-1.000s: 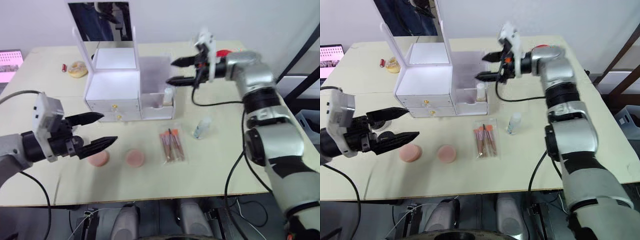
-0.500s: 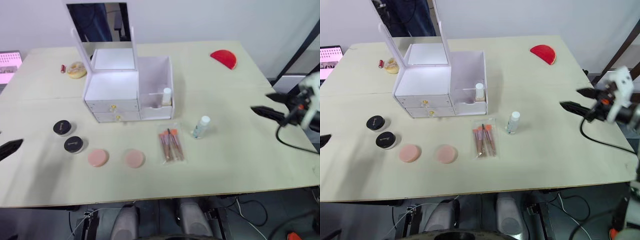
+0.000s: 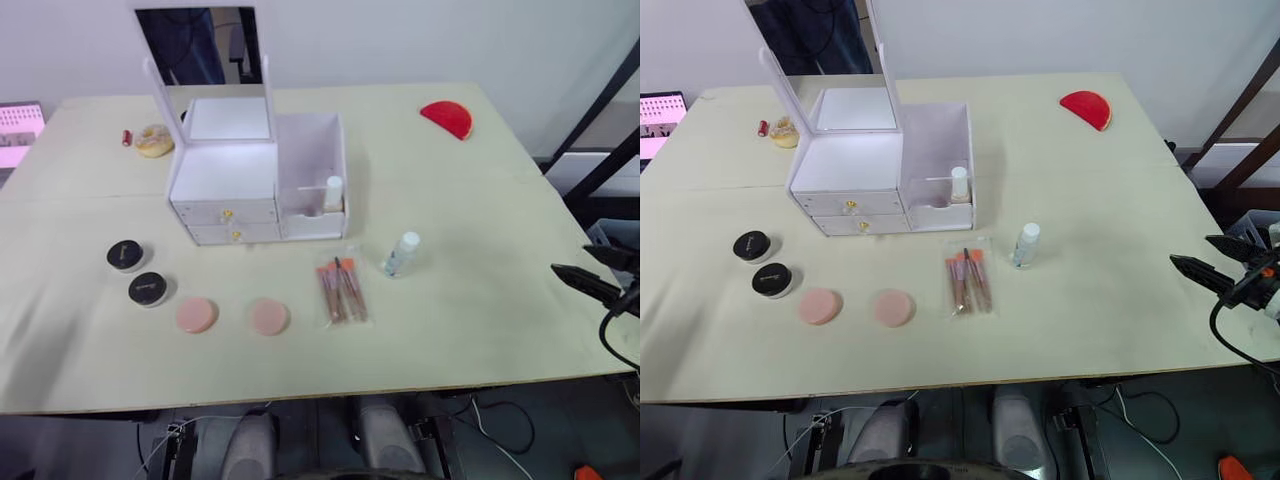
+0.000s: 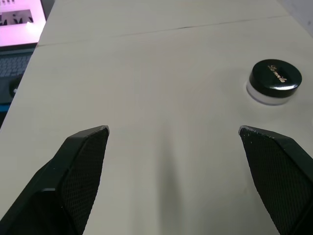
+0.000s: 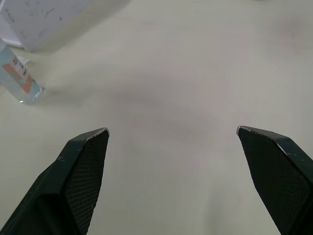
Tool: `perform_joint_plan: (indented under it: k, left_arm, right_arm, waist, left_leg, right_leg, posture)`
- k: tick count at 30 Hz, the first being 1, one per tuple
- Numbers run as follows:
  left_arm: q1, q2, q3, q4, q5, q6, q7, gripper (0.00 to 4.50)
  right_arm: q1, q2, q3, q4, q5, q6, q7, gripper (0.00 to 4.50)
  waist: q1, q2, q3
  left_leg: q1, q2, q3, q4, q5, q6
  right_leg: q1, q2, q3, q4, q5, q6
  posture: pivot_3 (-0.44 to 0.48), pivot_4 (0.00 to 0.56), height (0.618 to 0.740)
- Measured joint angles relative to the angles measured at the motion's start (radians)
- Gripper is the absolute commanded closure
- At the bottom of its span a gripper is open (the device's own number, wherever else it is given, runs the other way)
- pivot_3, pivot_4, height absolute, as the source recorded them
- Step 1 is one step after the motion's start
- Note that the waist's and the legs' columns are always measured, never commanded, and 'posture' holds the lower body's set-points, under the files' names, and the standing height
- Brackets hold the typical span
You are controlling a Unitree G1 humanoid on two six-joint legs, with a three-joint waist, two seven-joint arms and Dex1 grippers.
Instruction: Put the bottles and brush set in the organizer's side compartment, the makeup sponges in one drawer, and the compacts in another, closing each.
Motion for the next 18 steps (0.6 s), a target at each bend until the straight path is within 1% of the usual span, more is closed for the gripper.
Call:
perform_joint_plan:
  k: [2, 8, 10, 12, 15, 18]
  left_arm:
    - [0.004, -0.011, -0.021, -0.062, -0.002, 0.016, -0.009, 0.0]
    - [0.024, -0.074, -0.112, -0.405, -0.074, 0.141, -0.039, 0.0]
    - [0.033, -0.083, -0.155, -0.539, -0.101, 0.195, -0.038, 0.0]
    - [0.026, -0.086, -0.2, -0.691, -0.156, 0.267, -0.027, 0.0]
    - [-0.013, -0.071, -0.234, -0.913, -0.279, 0.39, -0.005, 0.0]
    - [-0.048, -0.053, -0.243, -1.042, -0.378, 0.479, 0.02, 0.0]
  right_arm:
    - [-0.004, 0.0, 0.029, -0.031, 0.007, 0.004, -0.009, 0.02]
    - [-0.106, 0.017, 0.134, -0.193, 0.105, 0.108, -0.059, 0.02]
    - [-0.157, 0.02, 0.202, -0.243, 0.129, 0.146, -0.068, 0.02]
    - [-0.219, 0.036, 0.282, -0.285, 0.149, 0.174, -0.067, 0.02]
    - [-0.31, 0.055, 0.405, -0.333, 0.154, 0.193, -0.066, 0.02]
    - [-0.384, 0.083, 0.482, -0.329, 0.15, 0.202, -0.078, 0.02]
  waist:
    - [0.001, 0.0, 0.0]
    - [0.003, 0.0, 0.0]
    - [0.002, 0.0, 0.0]
    - [0.003, -0.001, 0.0]
    - [0.006, -0.001, 0.001]
    - [0.011, 0.0, 0.001]
  left_leg:
    - [0.0, 0.0, 0.0, 0.0, 0.0, 0.0]
    - [0.0, 0.0, -0.001, 0.001, 0.0, 0.0]
    - [0.0, 0.0, -0.001, 0.001, 0.0, 0.0]
    - [-0.001, 0.0, -0.001, 0.001, 0.0, 0.0]
    - [-0.001, 0.0, -0.001, 0.001, 0.0, 0.0]
    - [-0.001, 0.0, -0.001, 0.001, 0.0, 0.0]
  right_leg:
    - [0.0, 0.0, 0.0, 0.0, 0.0, 0.0]
    - [0.001, 0.0, 0.0, 0.001, 0.001, -0.001]
    - [0.001, 0.0, 0.0, 0.0, 0.002, -0.003]
    - [0.001, 0.0, 0.0, 0.0, 0.003, -0.003]
    - [0.001, 0.0, 0.0, 0.0, 0.002, -0.003]
    - [0.001, 0.0, 0.0, 0.0, 0.002, -0.003]
  posture:
    - [0.0, 0.15, 0.739]
    - [0.0, 0.15, 0.739]
    - [0.0, 0.15, 0.739]
    - [0.0, 0.15, 0.739]
    - [0.0, 0.15, 0.739]
    - [0.0, 0.15, 0.739]
